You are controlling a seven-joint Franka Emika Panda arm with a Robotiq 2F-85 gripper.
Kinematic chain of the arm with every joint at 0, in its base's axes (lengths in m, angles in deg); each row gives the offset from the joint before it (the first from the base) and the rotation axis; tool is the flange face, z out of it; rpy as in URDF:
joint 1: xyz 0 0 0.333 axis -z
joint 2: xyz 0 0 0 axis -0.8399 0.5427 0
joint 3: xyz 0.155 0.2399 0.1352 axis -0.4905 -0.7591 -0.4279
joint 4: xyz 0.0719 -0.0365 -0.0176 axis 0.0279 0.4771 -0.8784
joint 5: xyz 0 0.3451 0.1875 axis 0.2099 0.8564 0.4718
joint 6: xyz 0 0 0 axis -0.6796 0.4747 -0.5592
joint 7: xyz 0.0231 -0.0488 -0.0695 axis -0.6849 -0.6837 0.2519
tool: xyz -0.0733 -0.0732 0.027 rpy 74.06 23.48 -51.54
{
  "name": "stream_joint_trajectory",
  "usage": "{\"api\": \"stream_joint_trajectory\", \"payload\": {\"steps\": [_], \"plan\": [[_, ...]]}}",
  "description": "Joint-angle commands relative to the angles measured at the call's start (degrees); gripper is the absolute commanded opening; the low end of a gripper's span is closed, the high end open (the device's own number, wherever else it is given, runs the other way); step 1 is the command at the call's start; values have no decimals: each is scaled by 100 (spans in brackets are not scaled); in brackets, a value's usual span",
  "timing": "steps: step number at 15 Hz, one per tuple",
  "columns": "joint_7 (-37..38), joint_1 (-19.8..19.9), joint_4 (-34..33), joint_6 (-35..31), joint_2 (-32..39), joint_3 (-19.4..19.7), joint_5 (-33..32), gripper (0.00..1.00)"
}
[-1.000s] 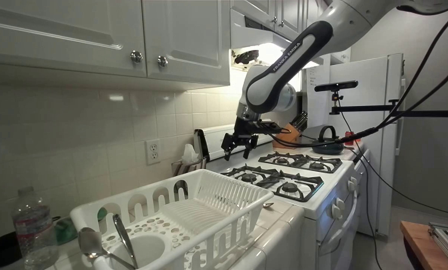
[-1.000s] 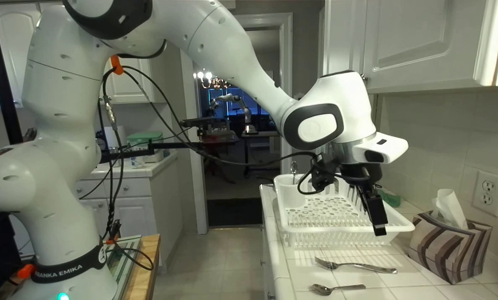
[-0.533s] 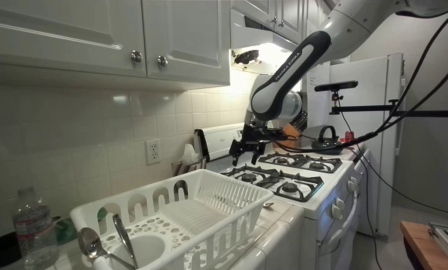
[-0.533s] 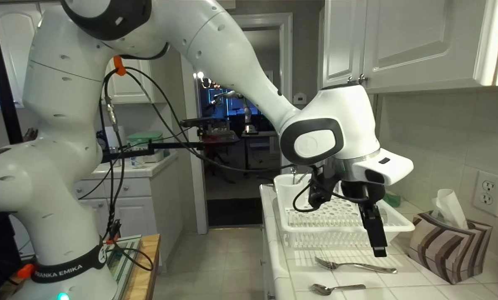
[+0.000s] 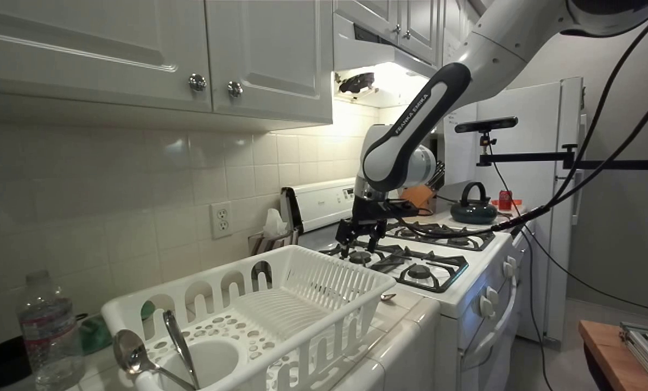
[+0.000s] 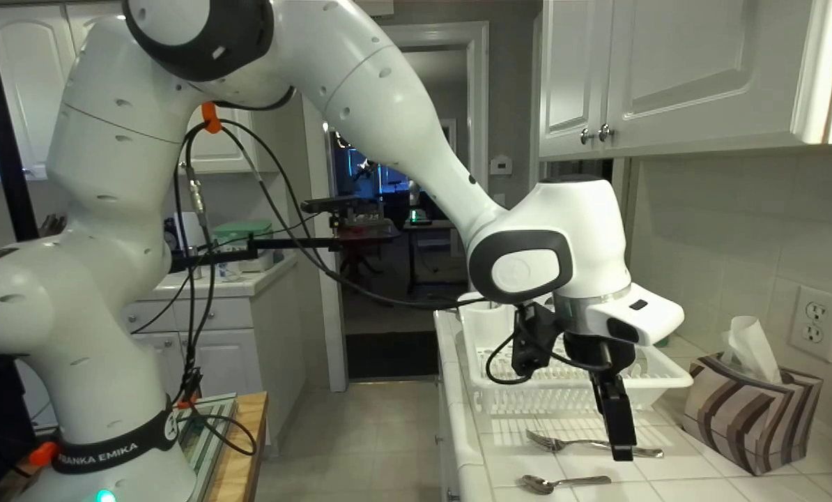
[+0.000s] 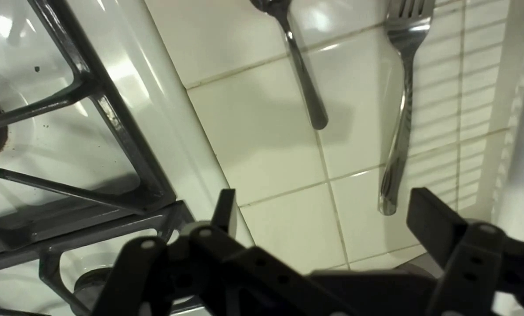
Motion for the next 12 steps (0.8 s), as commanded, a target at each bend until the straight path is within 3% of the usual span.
{"api": "stream_joint_trajectory", "payload": {"steps": [1, 12], "plan": [[-403, 127, 159, -81, 35, -81, 73, 100], [-1454, 303, 478, -227, 174, -212, -32, 100]]}}
